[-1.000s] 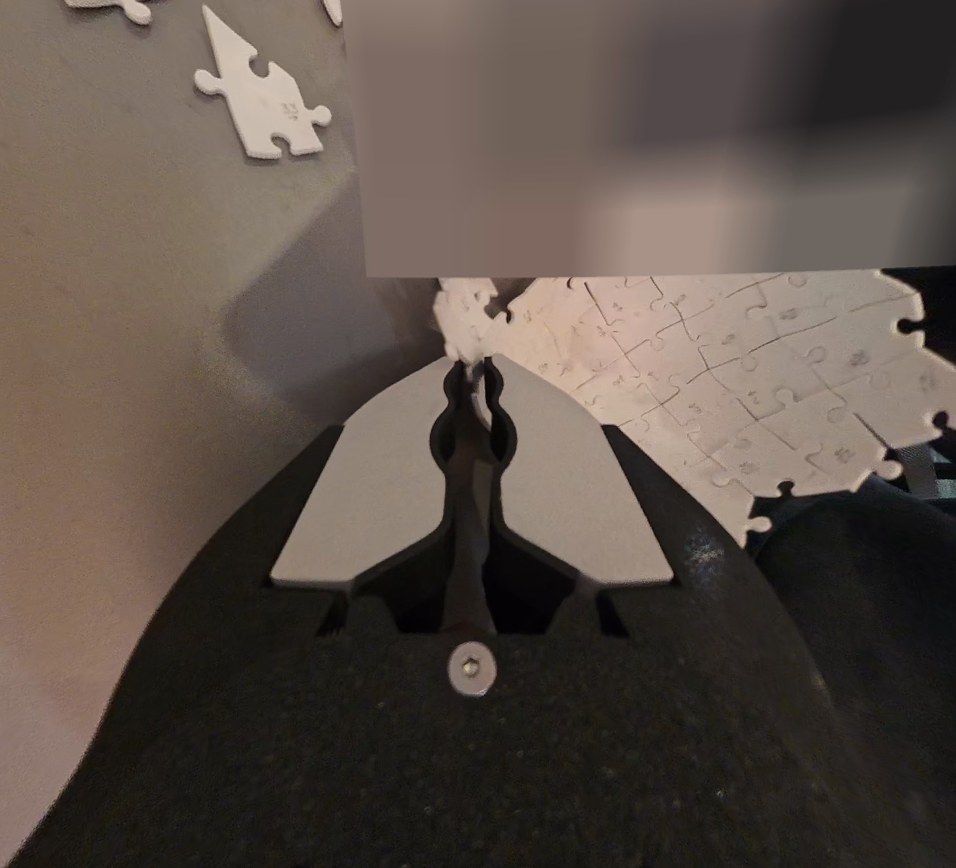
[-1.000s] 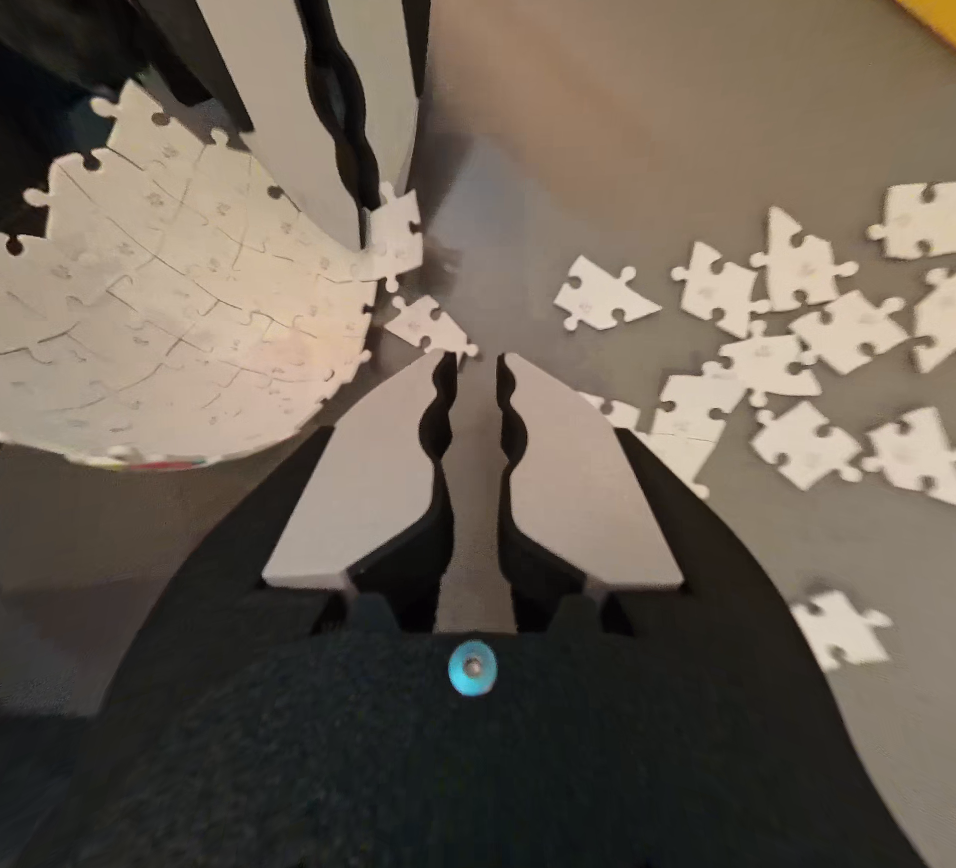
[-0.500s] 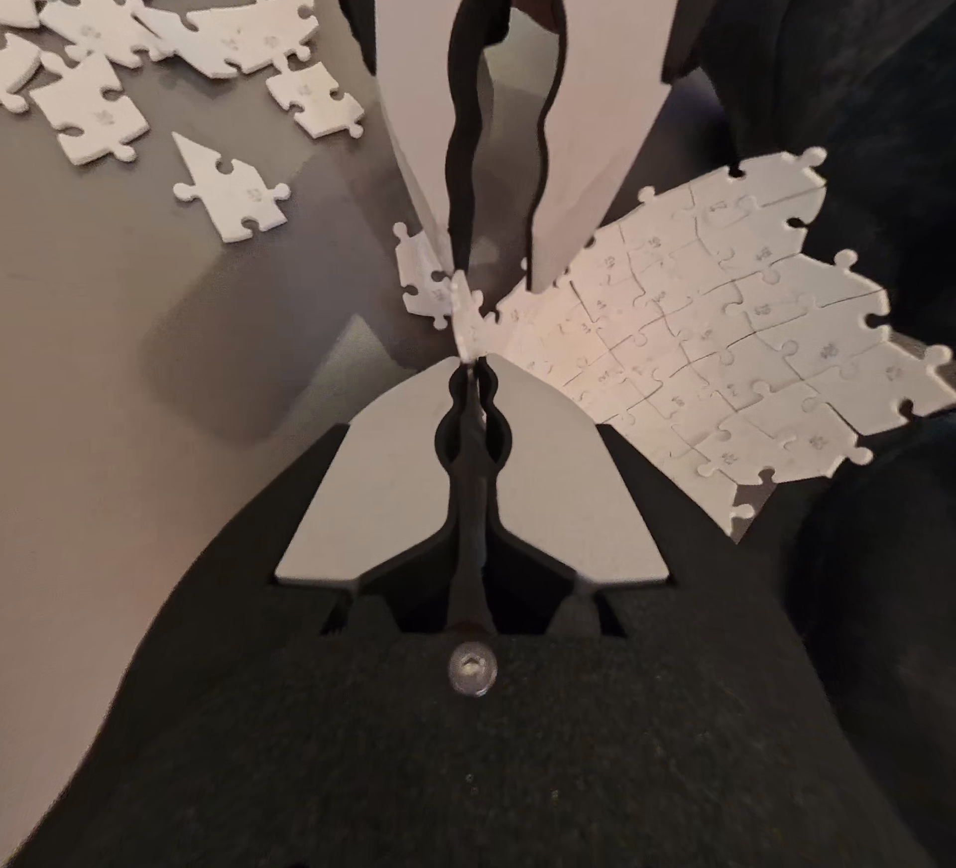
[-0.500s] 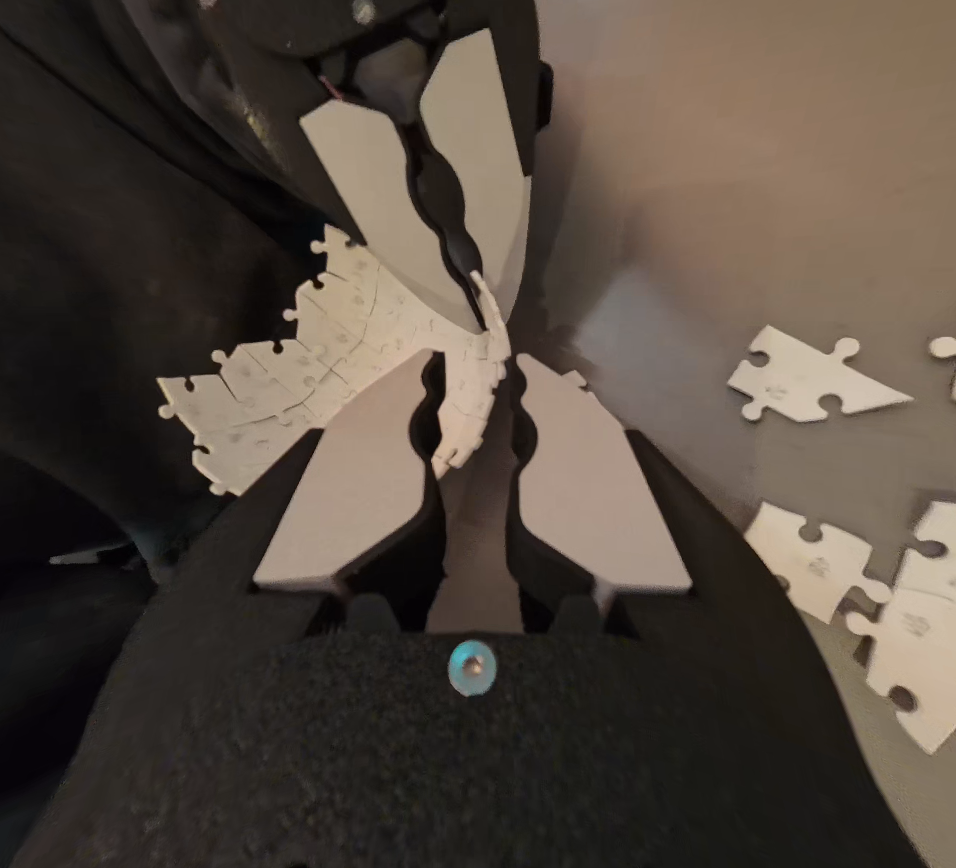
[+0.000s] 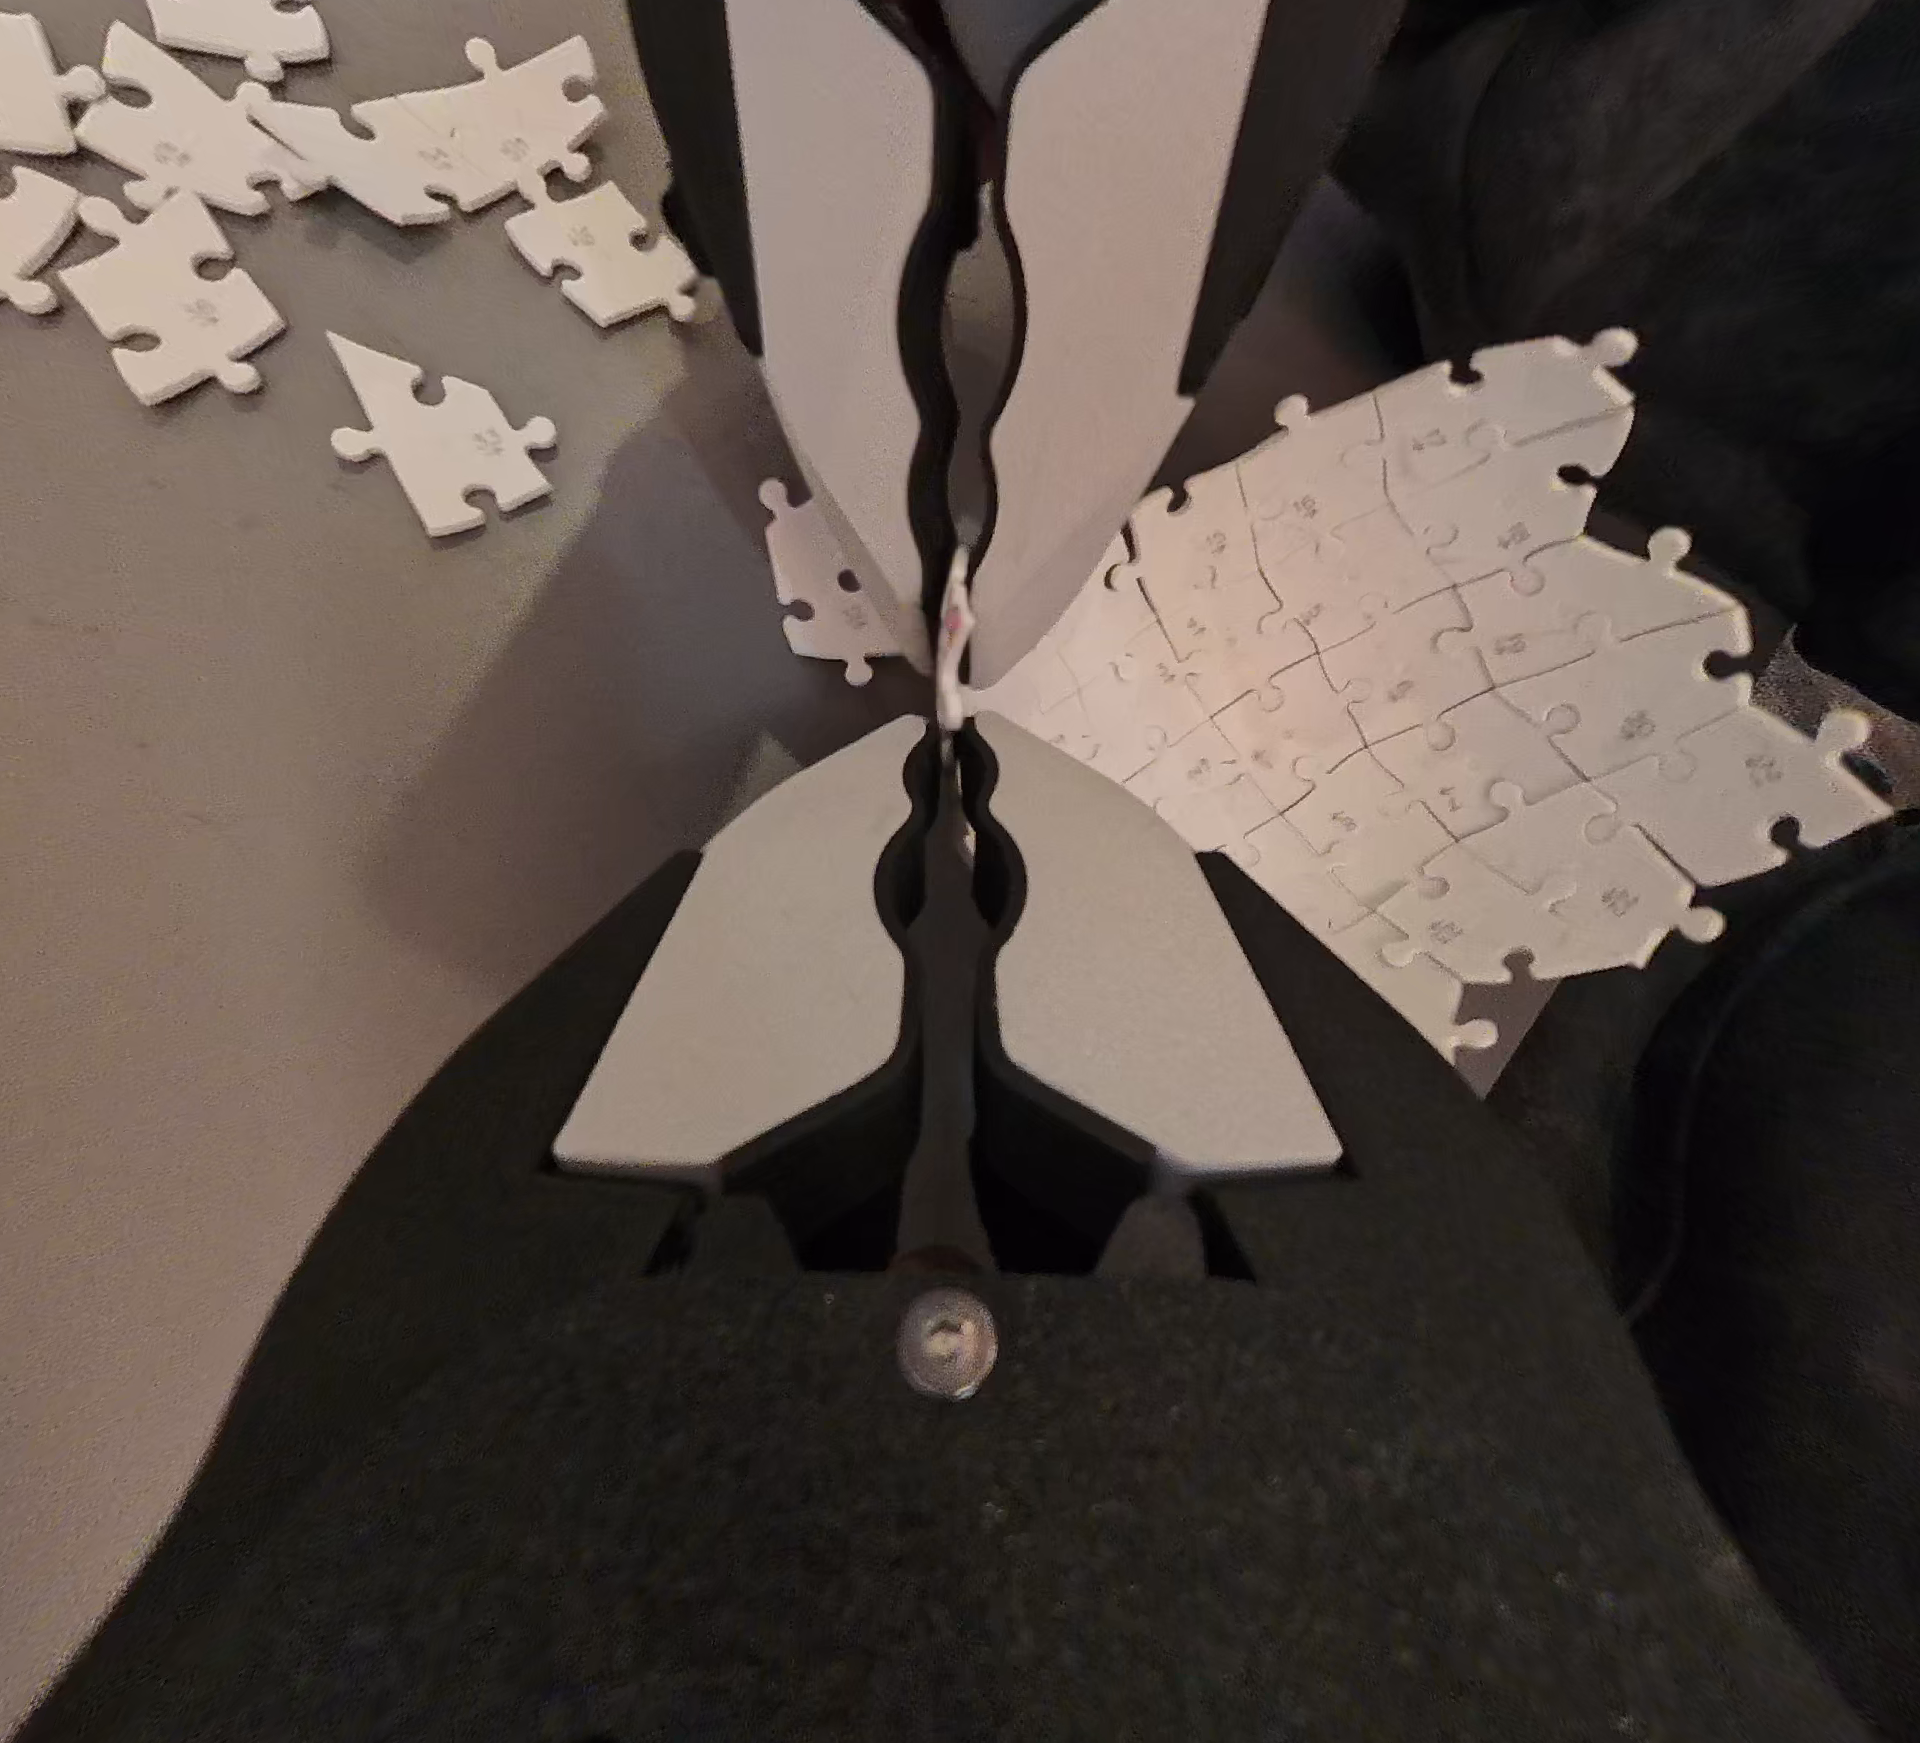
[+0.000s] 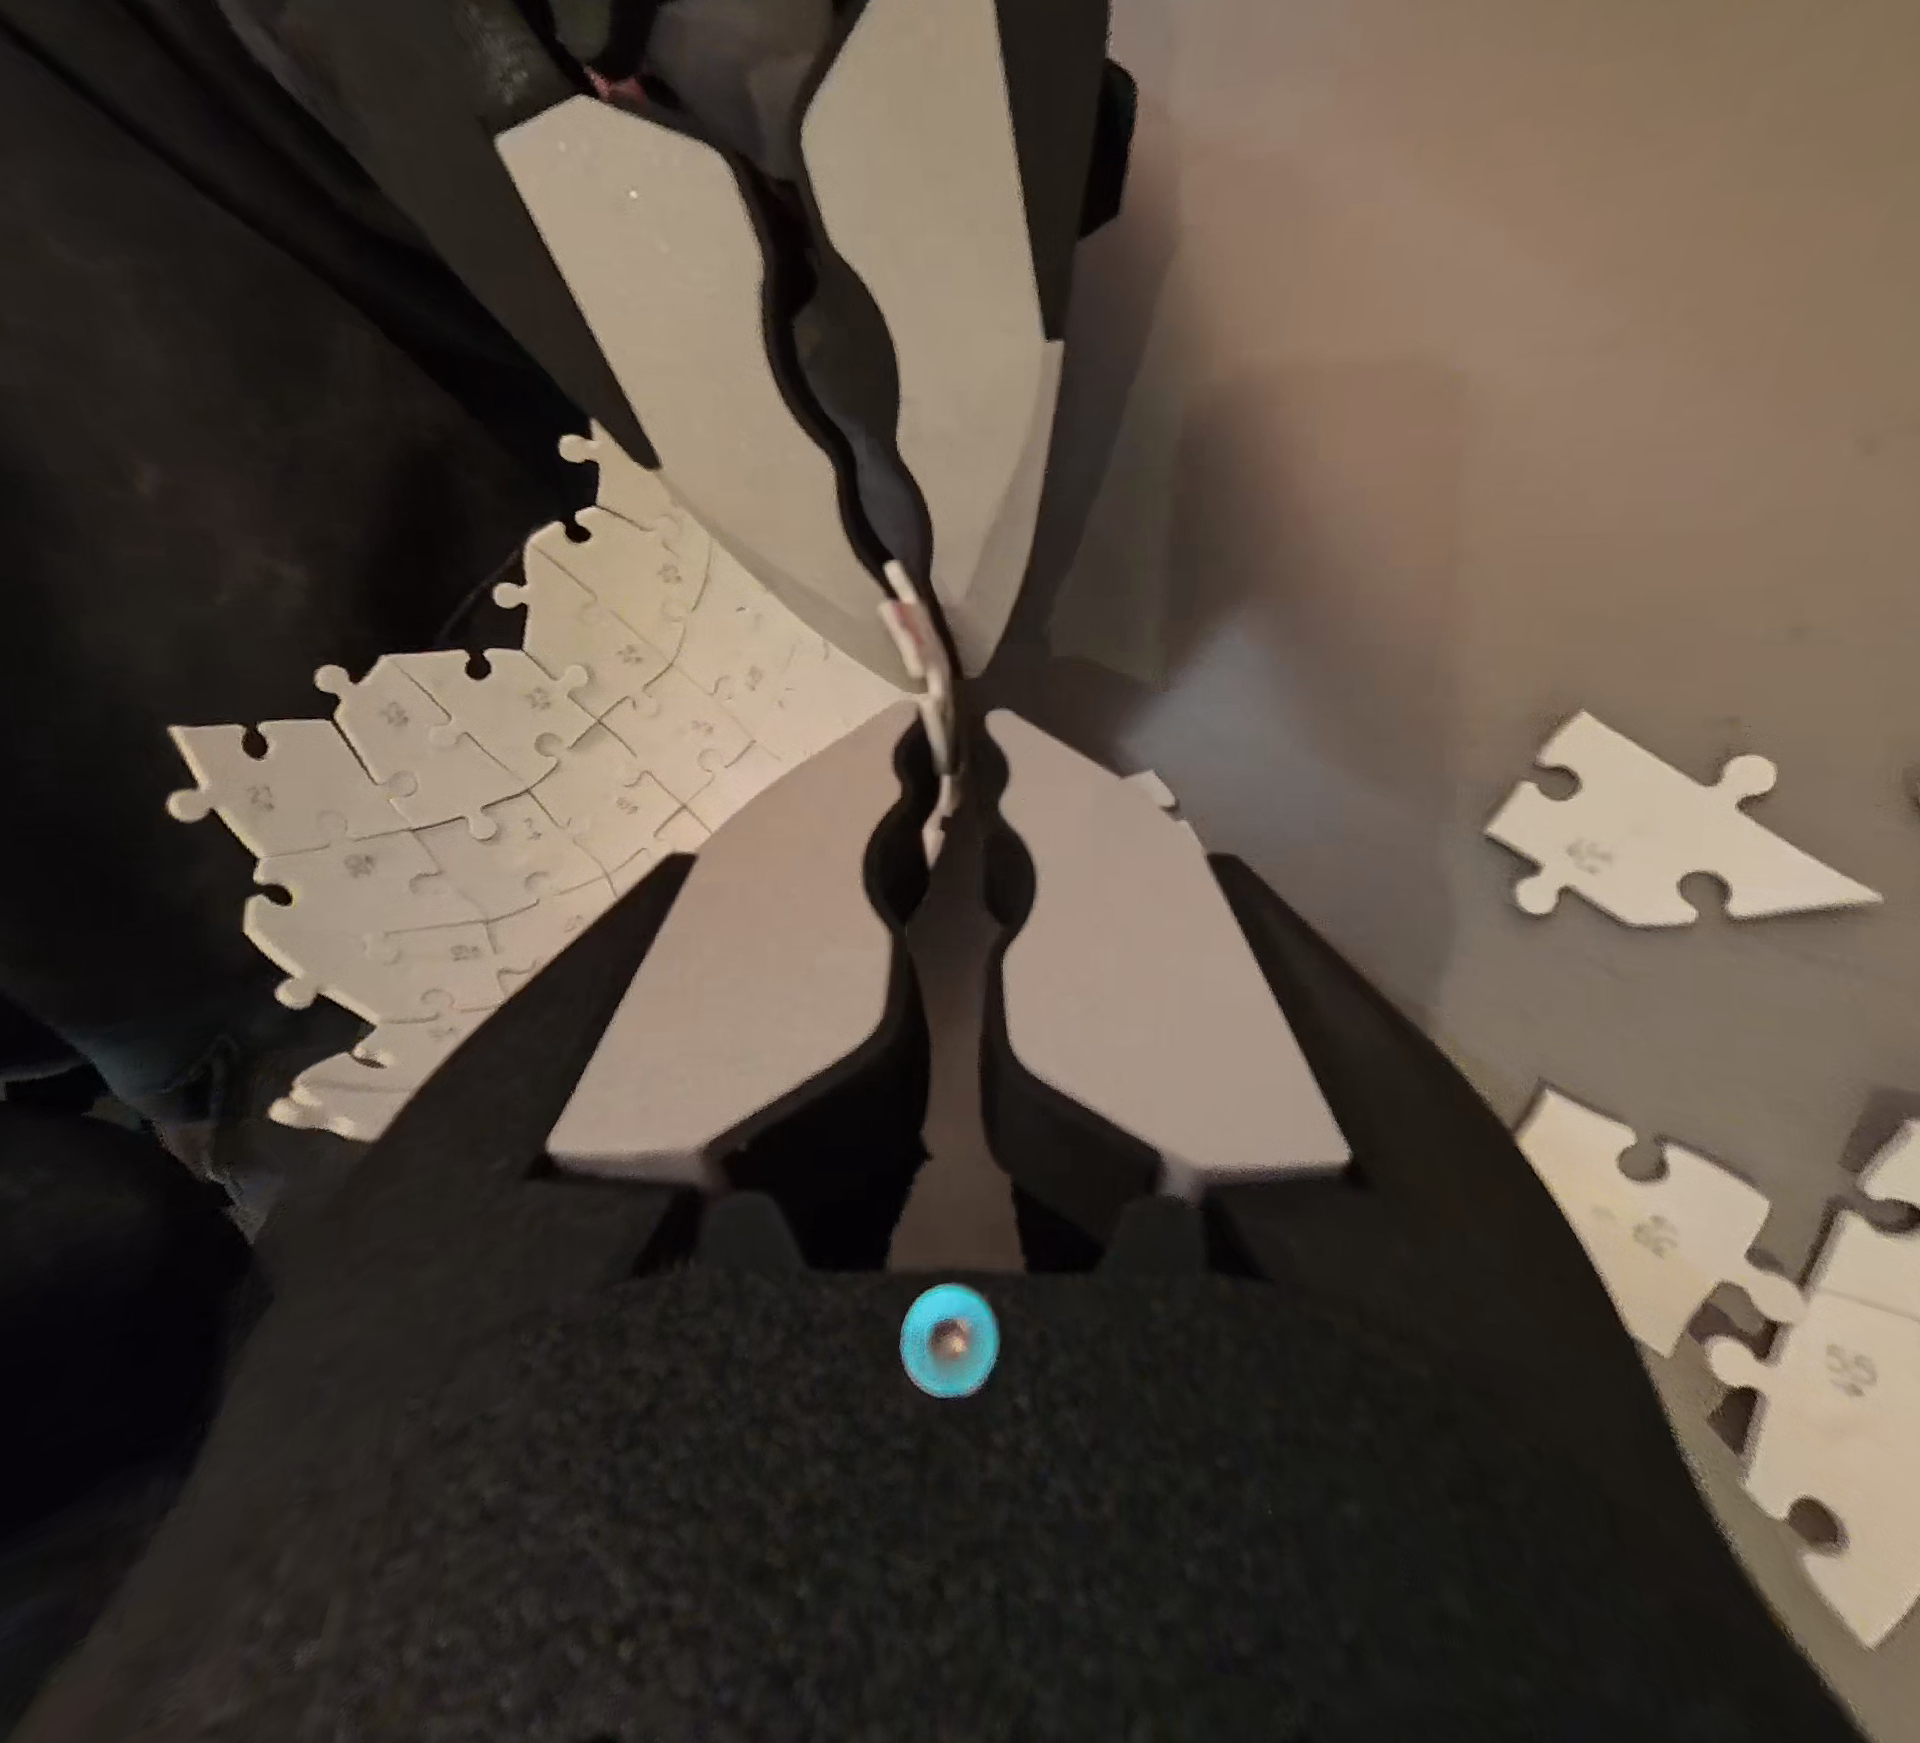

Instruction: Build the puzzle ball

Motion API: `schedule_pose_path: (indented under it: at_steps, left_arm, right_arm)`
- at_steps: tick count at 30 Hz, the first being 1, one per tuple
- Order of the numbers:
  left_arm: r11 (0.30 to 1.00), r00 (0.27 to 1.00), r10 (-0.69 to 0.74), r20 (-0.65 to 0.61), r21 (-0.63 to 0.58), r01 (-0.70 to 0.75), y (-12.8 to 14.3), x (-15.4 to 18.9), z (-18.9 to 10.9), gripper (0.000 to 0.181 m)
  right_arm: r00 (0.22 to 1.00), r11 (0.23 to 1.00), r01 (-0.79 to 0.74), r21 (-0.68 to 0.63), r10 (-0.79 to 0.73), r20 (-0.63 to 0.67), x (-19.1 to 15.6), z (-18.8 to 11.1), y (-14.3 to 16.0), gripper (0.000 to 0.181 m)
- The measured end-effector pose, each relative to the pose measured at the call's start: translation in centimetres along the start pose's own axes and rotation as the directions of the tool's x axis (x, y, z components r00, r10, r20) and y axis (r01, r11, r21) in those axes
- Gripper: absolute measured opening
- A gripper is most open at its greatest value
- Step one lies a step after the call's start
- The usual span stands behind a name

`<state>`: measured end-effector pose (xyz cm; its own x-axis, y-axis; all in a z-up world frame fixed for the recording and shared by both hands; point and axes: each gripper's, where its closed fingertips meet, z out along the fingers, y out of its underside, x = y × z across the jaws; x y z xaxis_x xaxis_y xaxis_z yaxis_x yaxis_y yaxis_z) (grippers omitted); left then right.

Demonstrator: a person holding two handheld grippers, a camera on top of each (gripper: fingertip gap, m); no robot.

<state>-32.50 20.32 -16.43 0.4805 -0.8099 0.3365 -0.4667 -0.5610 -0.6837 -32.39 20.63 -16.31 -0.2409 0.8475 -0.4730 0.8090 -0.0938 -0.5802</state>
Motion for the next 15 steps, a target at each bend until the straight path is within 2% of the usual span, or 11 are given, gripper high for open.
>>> schedule_pose_path:
  at_steps: [3, 6, 11, 15]
  left_arm:
    - [1.0, 0.999, -0.024, -0.021, -0.001, 0.024, 0.18, -0.02, 0.03, 0.003]
    - [0.998, 0.996, -0.052, -0.068, 0.022, 0.054, -0.13, 0.26, -0.15, 0.012]
    - [0.998, 0.996, -0.047, -0.072, 0.025, 0.049, -0.15, 0.12, -0.21, 0.002]
    - [0.999, 0.998, -0.035, -0.047, 0.009, 0.035, 0.01, -0.07, -0.14, 0.002]
  right_arm:
    - [0.999, 0.999, 0.033, -0.014, -0.033, -0.034, 0.06, 0.2, 0.07, 0.002]
    - [0.998, 0.999, 0.034, -0.03, -0.035, -0.042, 0.05, 0.26, 0.2, 0.002]
    - [0.999, 0.999, 0.021, -0.035, -0.022, -0.024, -0.18, 0.37, 0.25, 0.002]
    - [1.0, 1.0, -0.013, -0.023, 0.012, -0.017, 0.02, 0.4, 0.28, 0.008]
